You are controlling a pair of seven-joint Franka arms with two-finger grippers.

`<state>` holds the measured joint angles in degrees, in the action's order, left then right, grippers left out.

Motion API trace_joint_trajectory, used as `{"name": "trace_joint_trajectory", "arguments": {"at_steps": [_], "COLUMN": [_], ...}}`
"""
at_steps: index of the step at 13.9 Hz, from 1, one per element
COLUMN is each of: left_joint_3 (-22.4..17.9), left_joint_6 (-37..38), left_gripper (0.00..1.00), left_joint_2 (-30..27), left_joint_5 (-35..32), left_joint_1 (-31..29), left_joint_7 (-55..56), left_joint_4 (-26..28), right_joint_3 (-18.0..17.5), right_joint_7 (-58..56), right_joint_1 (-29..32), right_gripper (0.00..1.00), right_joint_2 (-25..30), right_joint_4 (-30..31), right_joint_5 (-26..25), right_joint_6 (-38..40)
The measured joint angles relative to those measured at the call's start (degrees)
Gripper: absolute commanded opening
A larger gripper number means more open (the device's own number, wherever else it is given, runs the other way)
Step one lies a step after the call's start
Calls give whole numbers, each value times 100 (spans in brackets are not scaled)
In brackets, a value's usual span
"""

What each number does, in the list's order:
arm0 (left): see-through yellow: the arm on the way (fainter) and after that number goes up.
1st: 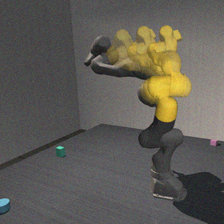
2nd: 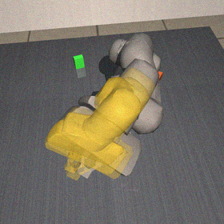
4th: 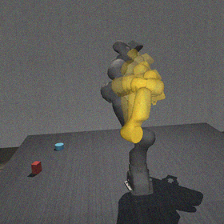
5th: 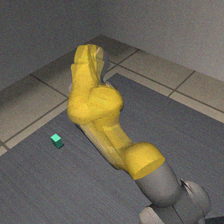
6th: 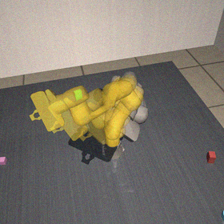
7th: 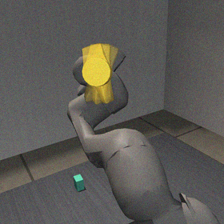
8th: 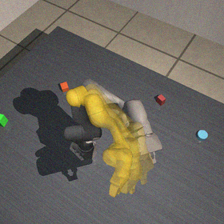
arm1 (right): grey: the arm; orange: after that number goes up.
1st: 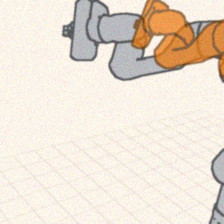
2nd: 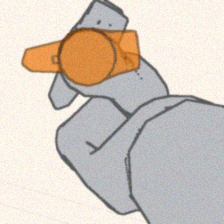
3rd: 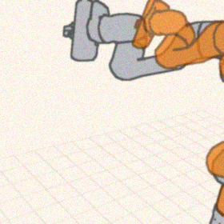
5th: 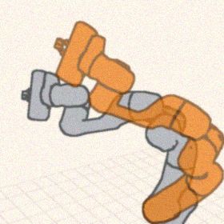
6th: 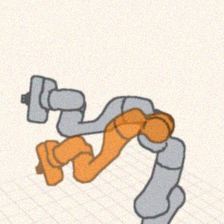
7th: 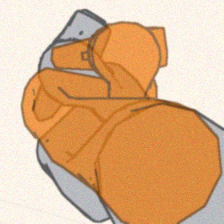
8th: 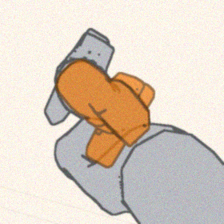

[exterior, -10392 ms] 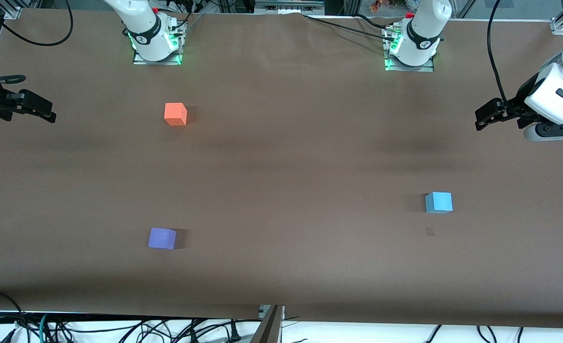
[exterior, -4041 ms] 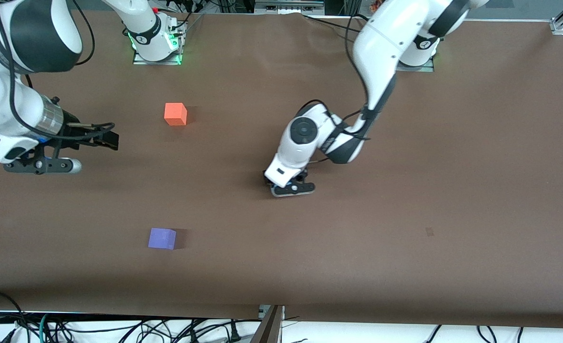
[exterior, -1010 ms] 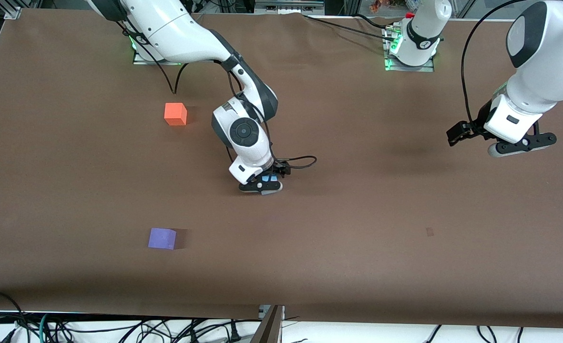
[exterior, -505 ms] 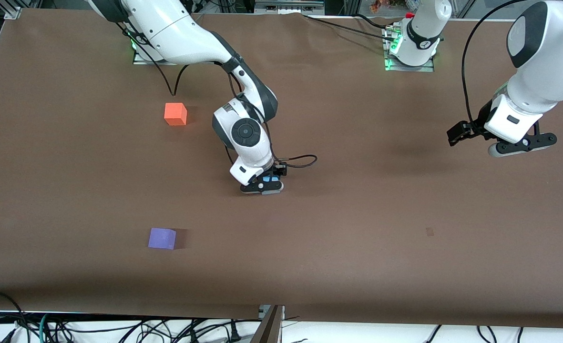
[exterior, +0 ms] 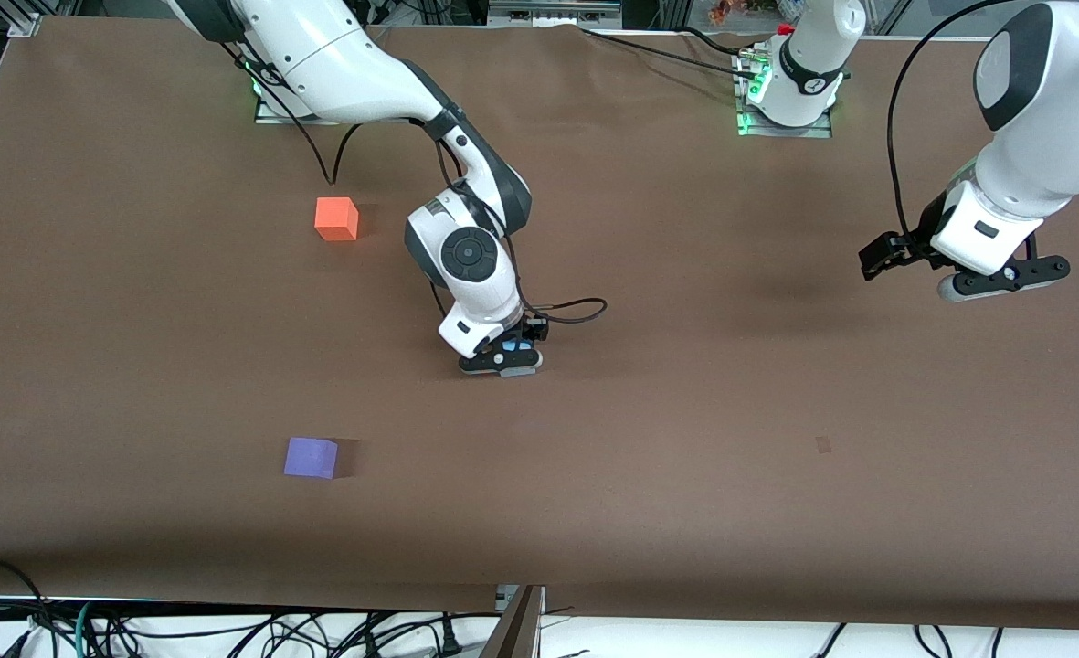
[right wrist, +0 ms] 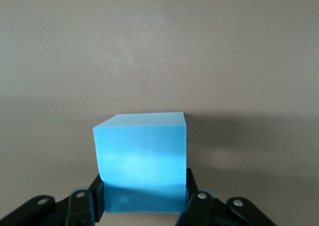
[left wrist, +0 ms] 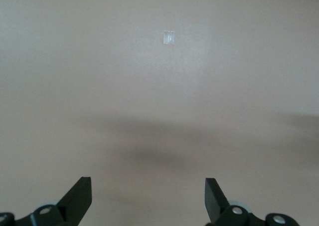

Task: Place blue block between orange and purple blocks
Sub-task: 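Grasp the blue block with the right gripper, then carry the blue block with the right gripper between orange and purple blocks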

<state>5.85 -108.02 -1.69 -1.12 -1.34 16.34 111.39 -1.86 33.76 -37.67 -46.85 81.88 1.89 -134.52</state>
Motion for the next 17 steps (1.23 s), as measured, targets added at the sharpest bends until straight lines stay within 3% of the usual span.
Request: {"name": "trace_joint_trajectory", "arguments": {"at_steps": [2, 5, 8, 13, 17], "left_joint_3": [0, 0, 0, 0, 0], "left_joint_6": [0, 0, 0, 0, 0], "left_gripper": [100, 100, 100, 100, 100], "left_joint_2": [0, 0, 0, 0, 0], "left_joint_5": [0, 0, 0, 0, 0], "left_joint_1": [0, -1, -2, -3, -4], "left_joint_7": [0, 0, 0, 0, 0], "left_joint_4": [0, 0, 1, 1, 1], "right_joint_3": [52, 421, 1033, 1889, 2176], "right_joint_7": [0, -69, -821, -1775, -2205], "right_joint_1": [0, 14, 125, 382, 392], "right_gripper": [27, 27, 27, 27, 28], "right_joint_2": [126, 672, 1492, 2643, 2824], "right_joint_4": [-65, -59, 634, 2539, 3587], "right_joint_5": [-2, -10, -5, 172, 173], "right_joint_6": [163, 1381, 1921, 1591, 399]}}
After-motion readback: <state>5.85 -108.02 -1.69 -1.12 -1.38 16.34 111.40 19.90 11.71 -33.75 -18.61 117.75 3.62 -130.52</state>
